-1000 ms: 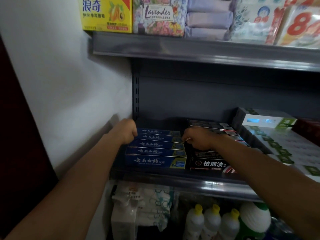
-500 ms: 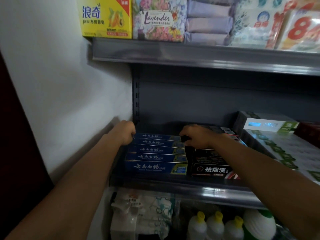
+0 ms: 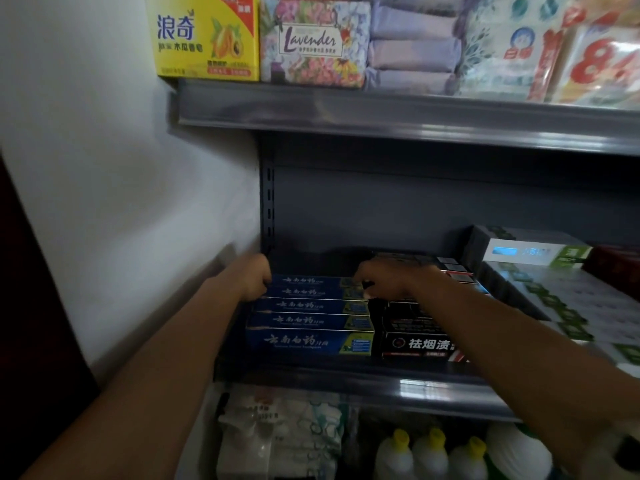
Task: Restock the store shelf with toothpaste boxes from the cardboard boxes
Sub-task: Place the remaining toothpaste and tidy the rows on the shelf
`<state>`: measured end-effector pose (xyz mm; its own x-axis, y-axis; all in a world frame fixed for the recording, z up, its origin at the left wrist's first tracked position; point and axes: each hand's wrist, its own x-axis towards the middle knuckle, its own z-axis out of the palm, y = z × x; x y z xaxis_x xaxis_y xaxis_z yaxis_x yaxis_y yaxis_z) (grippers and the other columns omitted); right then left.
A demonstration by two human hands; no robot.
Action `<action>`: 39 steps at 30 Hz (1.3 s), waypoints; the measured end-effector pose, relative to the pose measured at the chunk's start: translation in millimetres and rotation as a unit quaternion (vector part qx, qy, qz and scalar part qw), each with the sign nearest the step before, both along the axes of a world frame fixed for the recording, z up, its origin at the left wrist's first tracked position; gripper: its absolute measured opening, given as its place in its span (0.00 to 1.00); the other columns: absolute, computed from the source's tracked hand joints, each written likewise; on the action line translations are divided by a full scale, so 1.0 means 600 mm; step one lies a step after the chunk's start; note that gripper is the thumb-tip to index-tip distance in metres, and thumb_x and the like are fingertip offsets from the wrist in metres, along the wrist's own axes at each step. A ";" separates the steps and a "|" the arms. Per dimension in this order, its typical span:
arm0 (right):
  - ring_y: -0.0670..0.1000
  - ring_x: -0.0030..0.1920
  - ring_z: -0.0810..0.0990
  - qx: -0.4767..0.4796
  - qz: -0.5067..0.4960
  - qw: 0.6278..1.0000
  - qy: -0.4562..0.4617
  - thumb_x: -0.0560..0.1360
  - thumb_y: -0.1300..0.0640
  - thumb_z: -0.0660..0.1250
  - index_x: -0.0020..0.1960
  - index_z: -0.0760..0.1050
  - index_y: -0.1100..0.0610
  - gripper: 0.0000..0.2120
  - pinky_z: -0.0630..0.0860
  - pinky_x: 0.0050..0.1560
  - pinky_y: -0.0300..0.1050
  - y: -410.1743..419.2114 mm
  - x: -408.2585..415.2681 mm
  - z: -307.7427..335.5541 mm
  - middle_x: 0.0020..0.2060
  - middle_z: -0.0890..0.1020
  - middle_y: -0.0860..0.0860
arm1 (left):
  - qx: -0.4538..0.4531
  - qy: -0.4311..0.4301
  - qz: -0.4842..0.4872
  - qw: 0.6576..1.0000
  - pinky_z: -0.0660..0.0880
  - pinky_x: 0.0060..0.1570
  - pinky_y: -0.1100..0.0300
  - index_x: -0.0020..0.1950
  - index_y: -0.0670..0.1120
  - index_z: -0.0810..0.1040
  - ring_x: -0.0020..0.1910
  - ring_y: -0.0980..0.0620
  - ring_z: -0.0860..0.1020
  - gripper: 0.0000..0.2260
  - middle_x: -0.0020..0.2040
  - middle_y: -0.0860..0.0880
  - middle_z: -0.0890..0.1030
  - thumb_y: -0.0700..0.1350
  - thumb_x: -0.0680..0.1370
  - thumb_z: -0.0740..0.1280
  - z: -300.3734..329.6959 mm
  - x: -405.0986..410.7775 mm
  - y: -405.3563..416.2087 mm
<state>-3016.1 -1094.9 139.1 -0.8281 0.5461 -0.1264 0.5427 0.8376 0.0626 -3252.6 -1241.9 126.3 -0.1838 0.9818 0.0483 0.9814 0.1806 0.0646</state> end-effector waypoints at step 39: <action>0.58 0.56 0.78 -0.022 0.011 0.999 -0.025 0.78 0.63 0.59 0.65 0.75 0.58 0.17 0.73 0.55 0.48 -0.050 -0.009 0.016 0.58 0.79 0.57 | -0.128 -0.020 -0.035 0.991 0.70 0.47 0.62 0.62 0.43 0.79 0.47 0.52 0.75 0.24 0.47 0.51 0.78 0.48 0.68 0.77 0.031 0.053 -0.058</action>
<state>-3021.4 -1125.0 148.4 -0.8316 0.5216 -0.1906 0.5220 0.8514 0.0522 -3220.9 -1276.6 144.9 -0.1121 0.9712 -0.2101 0.9897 0.1280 0.0637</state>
